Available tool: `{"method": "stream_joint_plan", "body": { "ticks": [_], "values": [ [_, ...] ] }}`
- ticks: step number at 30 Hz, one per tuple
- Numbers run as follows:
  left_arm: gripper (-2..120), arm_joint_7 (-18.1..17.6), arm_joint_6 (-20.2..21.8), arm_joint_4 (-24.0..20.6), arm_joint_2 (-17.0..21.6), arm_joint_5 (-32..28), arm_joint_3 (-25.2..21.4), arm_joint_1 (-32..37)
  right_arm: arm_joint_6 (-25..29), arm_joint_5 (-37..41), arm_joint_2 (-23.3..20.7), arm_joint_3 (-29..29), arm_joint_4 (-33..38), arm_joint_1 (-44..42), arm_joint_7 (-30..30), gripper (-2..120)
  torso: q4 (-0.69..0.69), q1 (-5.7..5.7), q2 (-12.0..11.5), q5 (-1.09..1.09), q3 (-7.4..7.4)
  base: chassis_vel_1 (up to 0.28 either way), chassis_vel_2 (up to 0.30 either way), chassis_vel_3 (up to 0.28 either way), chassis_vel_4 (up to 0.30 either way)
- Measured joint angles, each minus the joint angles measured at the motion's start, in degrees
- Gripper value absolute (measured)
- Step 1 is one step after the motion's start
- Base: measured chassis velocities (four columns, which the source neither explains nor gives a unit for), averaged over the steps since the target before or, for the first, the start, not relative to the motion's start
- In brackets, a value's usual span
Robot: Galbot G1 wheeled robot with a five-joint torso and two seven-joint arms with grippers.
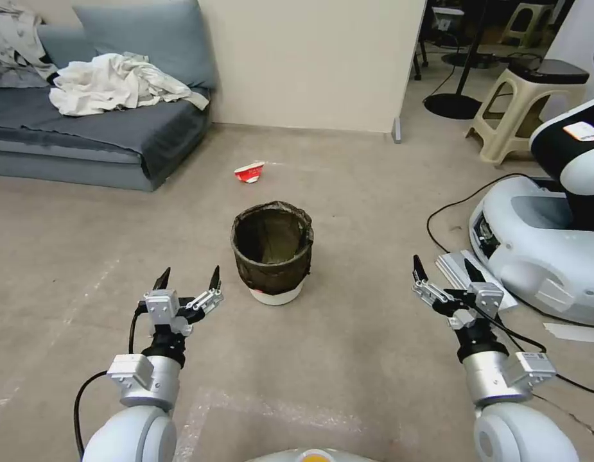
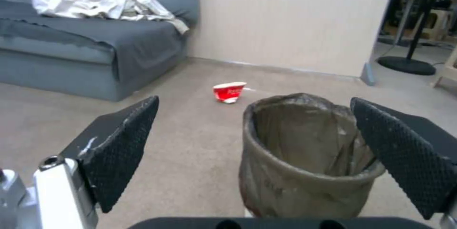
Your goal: Pick up the trash can from the floor.
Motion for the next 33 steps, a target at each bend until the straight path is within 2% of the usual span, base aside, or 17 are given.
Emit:
{"method": "stream_joint_plan", "body": {
  "ticks": [25,33],
  "values": [
    [100,-0.3,-1.4,0.8,0.3,0.3,-0.1,-0.4,4.0,0.6,0.2,-0.2,-1.2,0.1,-1.4,100,0.0,0.0,0.0,0.0,0.0,0.01,0.008,0.01,0.011],
    [100,-0.1,-1.9,0.8,0.3,0.2,0.0,-0.4,4.3,0.6,0.3,-0.2,-1.1,-0.1,-1.5,100,0.01,0.0,0.0,0.0,0.0,-0.081,0.078,0.069,-0.074]
  ]
}}
